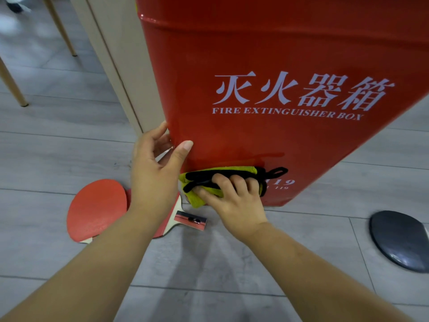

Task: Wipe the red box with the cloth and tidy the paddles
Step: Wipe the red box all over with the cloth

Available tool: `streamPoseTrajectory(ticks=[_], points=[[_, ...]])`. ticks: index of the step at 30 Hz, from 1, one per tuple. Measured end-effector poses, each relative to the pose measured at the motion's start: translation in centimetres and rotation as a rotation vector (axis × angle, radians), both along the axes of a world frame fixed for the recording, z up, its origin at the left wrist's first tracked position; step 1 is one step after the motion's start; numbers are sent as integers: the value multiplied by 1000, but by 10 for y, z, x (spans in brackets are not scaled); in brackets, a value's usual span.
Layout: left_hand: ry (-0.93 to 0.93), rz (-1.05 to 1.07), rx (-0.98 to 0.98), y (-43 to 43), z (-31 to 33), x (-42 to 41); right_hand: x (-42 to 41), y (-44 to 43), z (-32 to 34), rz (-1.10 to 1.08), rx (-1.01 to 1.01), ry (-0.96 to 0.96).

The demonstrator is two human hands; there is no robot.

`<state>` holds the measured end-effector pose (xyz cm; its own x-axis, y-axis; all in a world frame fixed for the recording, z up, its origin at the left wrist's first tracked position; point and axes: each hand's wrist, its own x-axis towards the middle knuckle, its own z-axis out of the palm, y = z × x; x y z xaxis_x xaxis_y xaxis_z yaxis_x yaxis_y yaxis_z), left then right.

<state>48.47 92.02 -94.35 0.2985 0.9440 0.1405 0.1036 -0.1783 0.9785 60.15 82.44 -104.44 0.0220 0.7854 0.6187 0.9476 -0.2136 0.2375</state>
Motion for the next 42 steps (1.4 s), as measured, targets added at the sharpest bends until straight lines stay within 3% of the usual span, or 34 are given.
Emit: streamPoseTrajectory(ticks=[6, 17, 20, 27, 31, 42], points=[[26, 37, -22, -9, -12, 3, 21, -19, -4, -76, -12, -41], [67, 116, 8, -16, -24, 14, 67, -65, -2, -242, 150, 22], [75, 119, 26, -18, -24, 15, 76, -78, -4, -289, 202, 162], [129, 138, 52, -13, -27, 15, 77, -89, -20, -335, 325, 698], [141, 118, 48, -12, -23, 12, 61, -79, -21, -466, 333, 948], [116, 50, -3, -5, -18, 8, 21, -36, -29, -474, 367, 1132]])
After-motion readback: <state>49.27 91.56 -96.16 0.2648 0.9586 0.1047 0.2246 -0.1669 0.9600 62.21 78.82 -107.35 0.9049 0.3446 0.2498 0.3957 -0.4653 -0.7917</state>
